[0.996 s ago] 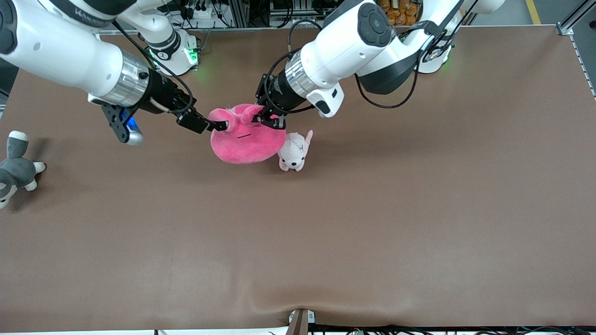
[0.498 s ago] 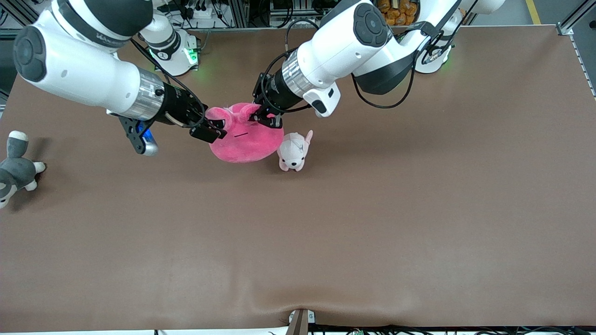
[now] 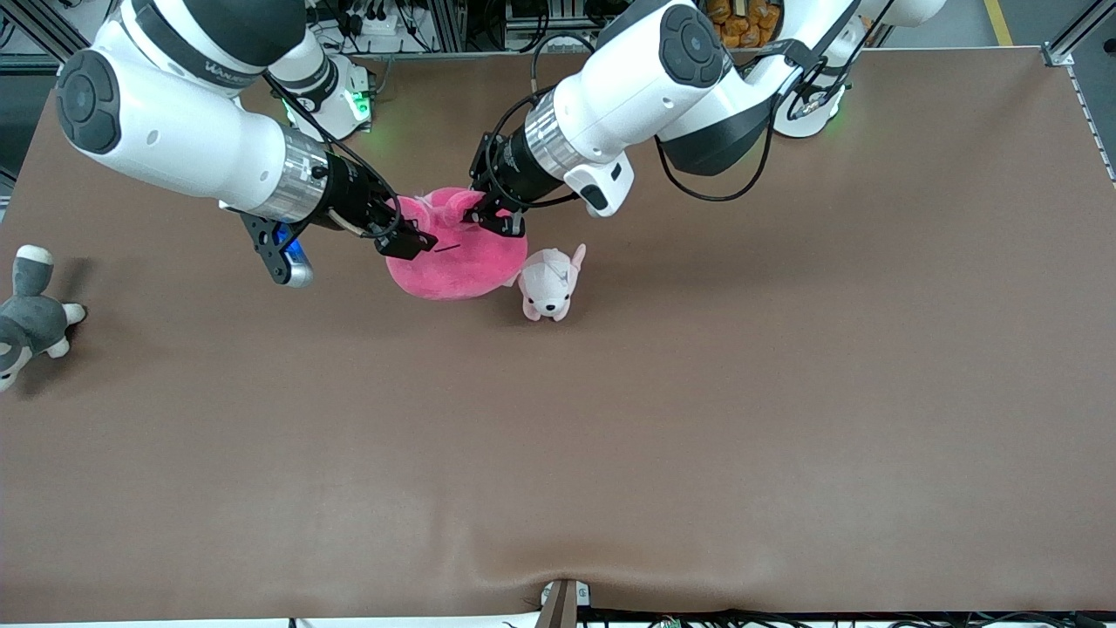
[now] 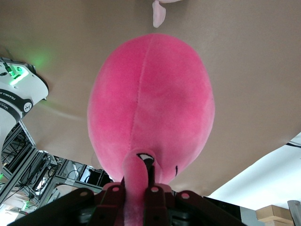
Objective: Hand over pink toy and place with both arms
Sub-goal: 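Grasp the flamingo's head with the right gripper beside the left gripper, then open the left gripper and withdraw while the right gripper pulls flamingo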
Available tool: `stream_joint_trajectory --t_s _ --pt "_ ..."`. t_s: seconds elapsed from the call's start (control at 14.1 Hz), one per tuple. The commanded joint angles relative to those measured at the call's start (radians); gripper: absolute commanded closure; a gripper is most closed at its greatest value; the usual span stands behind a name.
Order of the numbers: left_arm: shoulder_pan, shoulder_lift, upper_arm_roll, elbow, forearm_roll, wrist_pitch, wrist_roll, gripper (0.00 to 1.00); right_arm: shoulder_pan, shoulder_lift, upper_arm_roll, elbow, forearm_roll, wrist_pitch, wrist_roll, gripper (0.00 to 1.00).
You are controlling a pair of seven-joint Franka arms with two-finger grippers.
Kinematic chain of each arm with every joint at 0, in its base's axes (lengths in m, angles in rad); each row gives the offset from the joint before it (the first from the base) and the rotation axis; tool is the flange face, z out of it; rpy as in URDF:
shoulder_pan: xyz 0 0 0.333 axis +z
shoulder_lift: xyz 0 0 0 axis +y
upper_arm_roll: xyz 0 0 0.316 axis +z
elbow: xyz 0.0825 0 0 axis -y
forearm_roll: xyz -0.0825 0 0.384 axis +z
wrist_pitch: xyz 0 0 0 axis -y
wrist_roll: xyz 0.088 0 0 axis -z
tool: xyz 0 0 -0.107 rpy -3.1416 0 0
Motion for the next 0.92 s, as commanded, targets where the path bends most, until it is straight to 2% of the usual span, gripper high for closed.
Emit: stream_joint_trajectory --t_s 0.0,0.14,0.21,0.28,0.36,0.43,0.57,0.71,0.85 --pt "-0.012 0.014 0.003 0.031 -0.020 0.011 -0.015 1.00 -0.003 0.003 -0.008 0.012 0.015 -0.006 0.017 1.00" --pt "-0.012 0.012 0.004 0.030 -0.019 0.009 -0.013 1.00 -0.008 0.003 -0.011 0.014 0.014 -0.007 0.009 1.00" --pt "-0.010 0.009 0.004 0.028 -0.019 0.009 -0.013 0.89 -0.012 0.003 -0.012 0.015 0.014 -0.009 0.000 1.00" --pt "-0.010 0.006 0.004 0.028 -0.019 0.009 -0.012 0.64 -0.030 0.003 -0.012 0.015 0.012 -0.010 -0.004 1.00" --pt "-0.009 0.000 0.007 0.028 -0.010 0.006 -0.012 0.14 -0.050 0.003 -0.014 0.014 0.009 -0.012 -0.024 1.00" --pt "-0.009 -0.011 0.013 0.027 0.013 -0.001 -0.008 0.00 -0.075 0.003 -0.014 0.012 0.007 -0.029 -0.070 1.00" --pt "0.008 -0.048 0.015 0.025 0.085 -0.024 -0.005 0.00 -0.144 0.003 -0.014 0.012 0.000 -0.102 -0.173 1.00" --pt "0.045 -0.084 0.021 0.027 0.148 -0.134 0.021 0.00 -0.211 0.009 -0.015 -0.001 -0.008 -0.127 -0.283 1.00" --pt "0.108 -0.121 0.024 0.027 0.175 -0.249 0.167 0.00 -0.276 0.016 -0.015 -0.037 -0.054 -0.128 -0.392 1.00"
